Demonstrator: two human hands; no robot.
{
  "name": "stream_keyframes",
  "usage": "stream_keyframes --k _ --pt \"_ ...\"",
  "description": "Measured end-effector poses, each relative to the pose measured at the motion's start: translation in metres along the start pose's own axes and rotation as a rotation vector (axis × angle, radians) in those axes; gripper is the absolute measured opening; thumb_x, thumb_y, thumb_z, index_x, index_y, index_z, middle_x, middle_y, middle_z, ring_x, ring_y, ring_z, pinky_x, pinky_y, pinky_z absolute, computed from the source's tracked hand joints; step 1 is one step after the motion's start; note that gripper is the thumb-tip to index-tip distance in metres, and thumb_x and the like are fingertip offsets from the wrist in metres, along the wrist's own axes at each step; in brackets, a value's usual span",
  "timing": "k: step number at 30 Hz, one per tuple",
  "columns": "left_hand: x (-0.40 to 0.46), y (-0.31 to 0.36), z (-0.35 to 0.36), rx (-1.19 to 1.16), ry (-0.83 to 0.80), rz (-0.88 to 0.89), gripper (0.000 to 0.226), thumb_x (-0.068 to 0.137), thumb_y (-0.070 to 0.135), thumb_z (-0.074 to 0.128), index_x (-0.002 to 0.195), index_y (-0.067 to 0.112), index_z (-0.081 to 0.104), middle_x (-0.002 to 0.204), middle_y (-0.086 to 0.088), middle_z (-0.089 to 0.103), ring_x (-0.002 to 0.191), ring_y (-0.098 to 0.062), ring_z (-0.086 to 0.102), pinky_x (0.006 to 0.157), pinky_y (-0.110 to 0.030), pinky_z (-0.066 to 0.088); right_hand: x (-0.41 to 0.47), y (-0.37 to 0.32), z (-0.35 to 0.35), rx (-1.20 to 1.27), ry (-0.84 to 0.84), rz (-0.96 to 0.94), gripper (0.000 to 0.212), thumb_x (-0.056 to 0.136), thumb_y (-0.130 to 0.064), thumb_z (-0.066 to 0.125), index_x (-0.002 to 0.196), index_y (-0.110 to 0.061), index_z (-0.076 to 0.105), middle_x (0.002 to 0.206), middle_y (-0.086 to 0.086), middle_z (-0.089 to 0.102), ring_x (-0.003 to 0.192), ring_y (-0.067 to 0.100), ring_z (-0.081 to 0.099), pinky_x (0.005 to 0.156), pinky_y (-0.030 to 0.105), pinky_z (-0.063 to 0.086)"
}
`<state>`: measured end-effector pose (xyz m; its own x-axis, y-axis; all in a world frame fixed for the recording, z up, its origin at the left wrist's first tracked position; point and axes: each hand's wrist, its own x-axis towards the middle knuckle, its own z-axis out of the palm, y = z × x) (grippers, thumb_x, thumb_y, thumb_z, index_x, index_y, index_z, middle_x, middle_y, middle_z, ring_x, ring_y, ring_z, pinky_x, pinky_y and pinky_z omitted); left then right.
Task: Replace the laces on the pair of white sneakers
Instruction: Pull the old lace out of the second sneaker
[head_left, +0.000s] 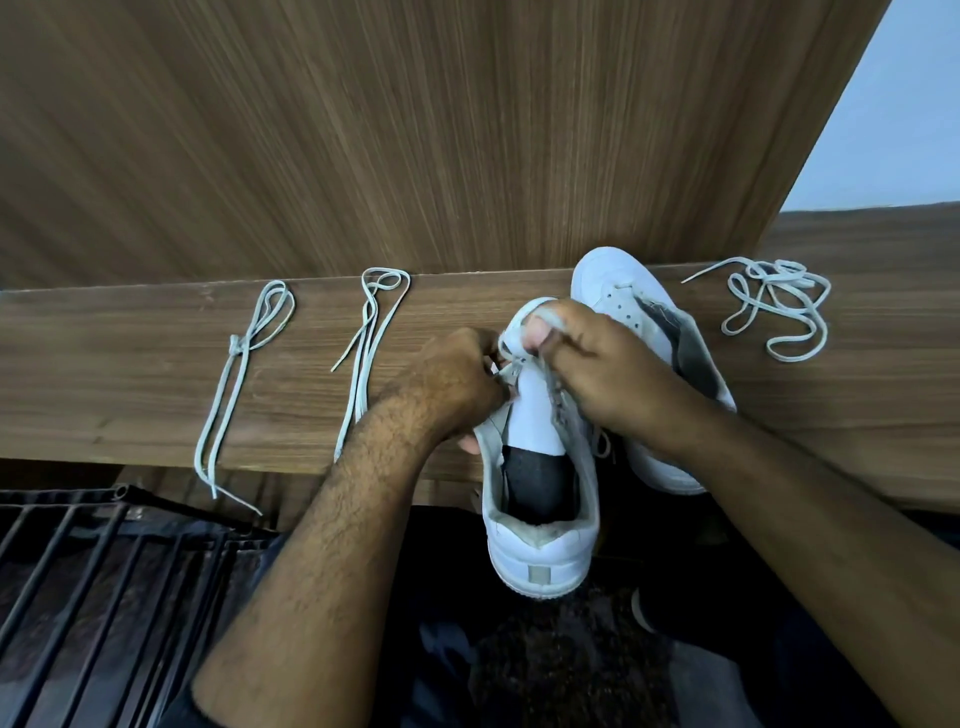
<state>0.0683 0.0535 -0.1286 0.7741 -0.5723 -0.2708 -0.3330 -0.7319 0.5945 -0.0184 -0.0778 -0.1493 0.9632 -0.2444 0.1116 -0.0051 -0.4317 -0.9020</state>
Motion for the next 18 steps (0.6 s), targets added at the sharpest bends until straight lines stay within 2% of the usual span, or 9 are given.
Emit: stream_keyframes --k 3,4,6,8,10,11,13,15,18 --pt "0.003 -0.001 0.002 0.030 0.001 0.018 0.016 0.090 0.009 0.065 0.087 0.025 0.060 0.092 -0.002 0.066 0.059 -0.008 0.059 0.037 -0.012 0.041 0.003 -0.012 -0.007 0.525 0.172 0.142 0.028 0.108 -0.029 0.040 0.088 -0.021 0.058 0.075 -0.005 0.066 0.066 0.012 0.062 0.068 0.032 0.054" --pt "0.003 -0.001 0.003 0.040 -0.004 0.025 0.015 0.091 0.009 0.063 0.094 0.024 0.060 0.096 -0.002 0.065 0.063 -0.008 0.060 0.037 -0.012 0.041 0.004 -0.011 -0.010 0.484 0.240 0.145 0.026 0.108 -0.029 0.040 0.088 -0.021 0.056 0.067 -0.006 0.061 0.057 0.011 0.056 0.061 0.033 0.051" --pt "0.003 -0.002 0.004 0.096 -0.036 0.071 0.025 0.092 0.010 0.059 0.111 0.025 0.055 0.102 -0.002 0.063 0.075 -0.014 0.062 0.044 -0.017 0.044 0.007 0.001 -0.018 -0.018 0.327 0.067 0.017 0.105 -0.027 0.044 0.095 -0.023 0.057 0.066 -0.010 0.055 0.056 0.010 0.050 0.062 0.034 0.043" --pt "0.005 -0.002 0.006 0.203 -0.053 0.170 0.038 0.091 0.011 0.057 0.124 0.028 0.049 0.108 -0.003 0.061 0.093 -0.021 0.060 0.069 -0.029 0.048 0.004 0.014 -0.019 -0.539 0.261 0.047 0.017 0.101 -0.028 0.050 0.113 -0.018 0.058 0.091 -0.004 0.060 0.079 0.014 0.055 0.072 0.029 0.034" --pt "0.009 -0.003 0.010 0.263 -0.018 0.222 0.035 0.091 0.015 0.059 0.122 0.028 0.051 0.110 -0.006 0.060 0.101 -0.025 0.058 0.085 -0.036 0.048 0.002 0.021 -0.013 -0.786 0.125 0.122 0.042 0.097 -0.035 0.057 0.133 -0.014 0.051 0.121 0.009 0.053 0.111 0.027 0.053 0.088 0.034 0.039" --pt "0.011 -0.004 0.012 0.274 0.006 0.229 0.031 0.091 0.018 0.061 0.119 0.028 0.053 0.109 -0.007 0.059 0.101 -0.027 0.059 0.088 -0.040 0.049 0.000 0.019 -0.009 -0.872 0.115 0.118 0.048 0.096 -0.037 0.059 0.137 -0.014 0.048 0.128 0.012 0.048 0.119 0.031 0.048 0.095 0.040 0.038" --pt "0.015 -0.004 0.015 0.281 0.028 0.228 0.026 0.090 0.022 0.063 0.114 0.027 0.055 0.108 -0.008 0.059 0.100 -0.029 0.060 0.089 -0.045 0.051 -0.002 0.010 -0.004 -0.935 0.174 -0.024 0.042 0.095 -0.035 0.057 0.133 -0.017 0.051 0.127 0.009 0.047 0.118 0.030 0.046 0.094 0.045 0.036" --pt "0.017 -0.003 0.016 0.299 0.031 0.244 0.025 0.091 0.024 0.061 0.116 0.026 0.059 0.106 -0.007 0.058 0.100 -0.030 0.060 0.088 -0.047 0.052 -0.006 0.000 -0.004 -0.797 0.157 -0.204 0.029 0.095 -0.030 0.055 0.121 -0.019 0.056 0.113 0.000 0.050 0.106 0.023 0.049 0.087 0.043 0.041" --pt "0.018 -0.004 0.009 0.309 -0.007 0.266 0.020 0.092 0.020 0.057 0.112 0.024 0.062 0.103 -0.004 0.054 0.097 -0.027 0.059 0.085 -0.039 0.050 -0.014 -0.008 0.001 -0.507 0.019 -0.202 0.027 0.095 -0.036 0.055 0.116 -0.022 0.049 0.101 -0.010 0.051 0.092 0.011 0.052 0.080 0.039 0.049"
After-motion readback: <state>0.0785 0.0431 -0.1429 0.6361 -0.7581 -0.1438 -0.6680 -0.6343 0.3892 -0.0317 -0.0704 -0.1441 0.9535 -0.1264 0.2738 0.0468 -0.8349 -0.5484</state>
